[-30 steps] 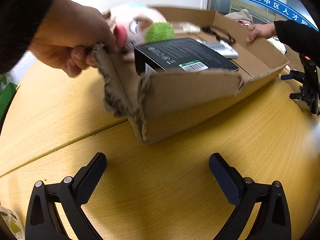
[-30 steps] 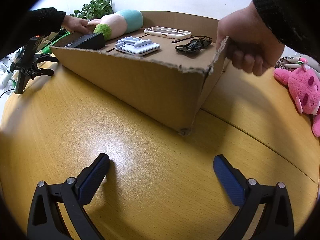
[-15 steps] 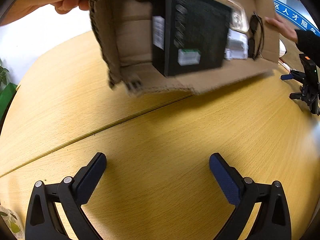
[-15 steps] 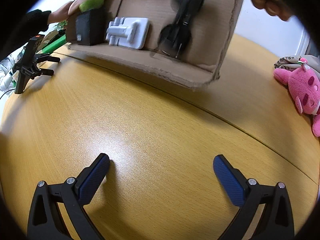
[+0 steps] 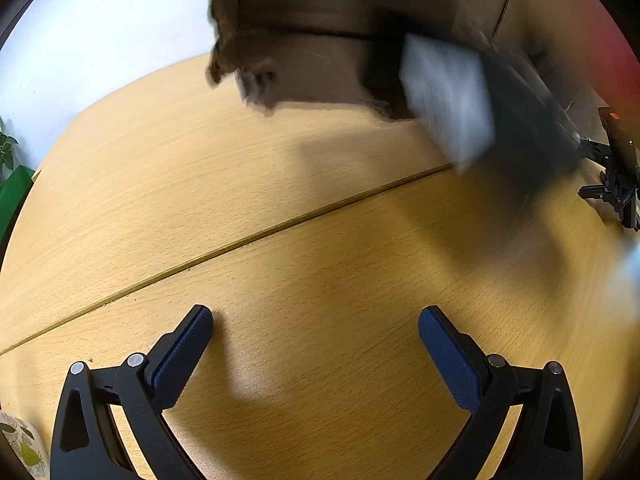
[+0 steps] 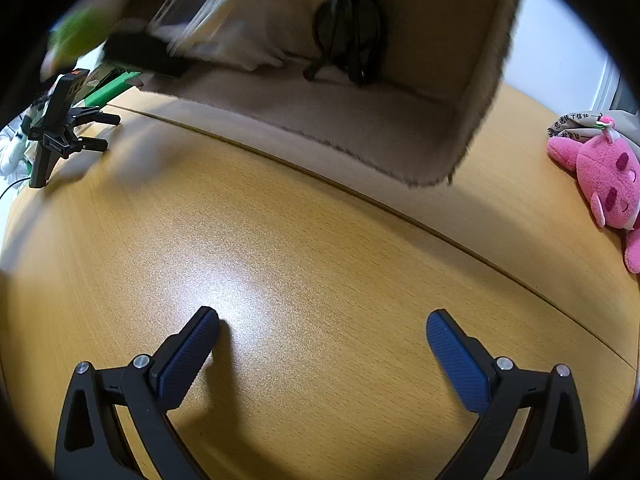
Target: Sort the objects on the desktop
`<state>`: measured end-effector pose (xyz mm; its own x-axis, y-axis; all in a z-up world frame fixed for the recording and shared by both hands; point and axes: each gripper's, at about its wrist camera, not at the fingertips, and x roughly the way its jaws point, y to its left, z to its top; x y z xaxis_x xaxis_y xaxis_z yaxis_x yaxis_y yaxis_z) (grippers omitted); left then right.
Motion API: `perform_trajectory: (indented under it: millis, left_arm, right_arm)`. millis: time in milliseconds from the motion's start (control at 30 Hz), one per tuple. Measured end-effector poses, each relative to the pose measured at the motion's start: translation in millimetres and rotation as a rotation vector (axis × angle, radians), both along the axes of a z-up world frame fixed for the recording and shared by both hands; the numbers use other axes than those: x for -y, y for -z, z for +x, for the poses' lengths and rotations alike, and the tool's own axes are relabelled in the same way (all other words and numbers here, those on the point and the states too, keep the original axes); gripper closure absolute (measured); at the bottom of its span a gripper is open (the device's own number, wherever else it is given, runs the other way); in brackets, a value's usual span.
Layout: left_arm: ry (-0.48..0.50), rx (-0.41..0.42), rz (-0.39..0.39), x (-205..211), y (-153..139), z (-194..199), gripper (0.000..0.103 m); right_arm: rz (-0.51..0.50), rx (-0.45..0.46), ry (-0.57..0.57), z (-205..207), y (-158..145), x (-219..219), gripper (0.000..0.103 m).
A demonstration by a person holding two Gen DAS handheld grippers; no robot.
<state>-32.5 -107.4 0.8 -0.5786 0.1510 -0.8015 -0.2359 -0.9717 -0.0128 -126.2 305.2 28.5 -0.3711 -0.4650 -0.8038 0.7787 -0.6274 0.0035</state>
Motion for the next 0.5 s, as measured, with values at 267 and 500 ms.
perform_trajectory:
  millis: [267,500]
  left_arm:
    - [0.022,0.000,-0.001,8,0,6,0.000]
    - [0.021,0.000,-0.002,13,0,9,0.000]
  right_arm:
    - [0.000,-0.001,-0.001,1,1,-2,0.000]
    - [0.000,-0.001,-0.001,4,2,-6,0.000]
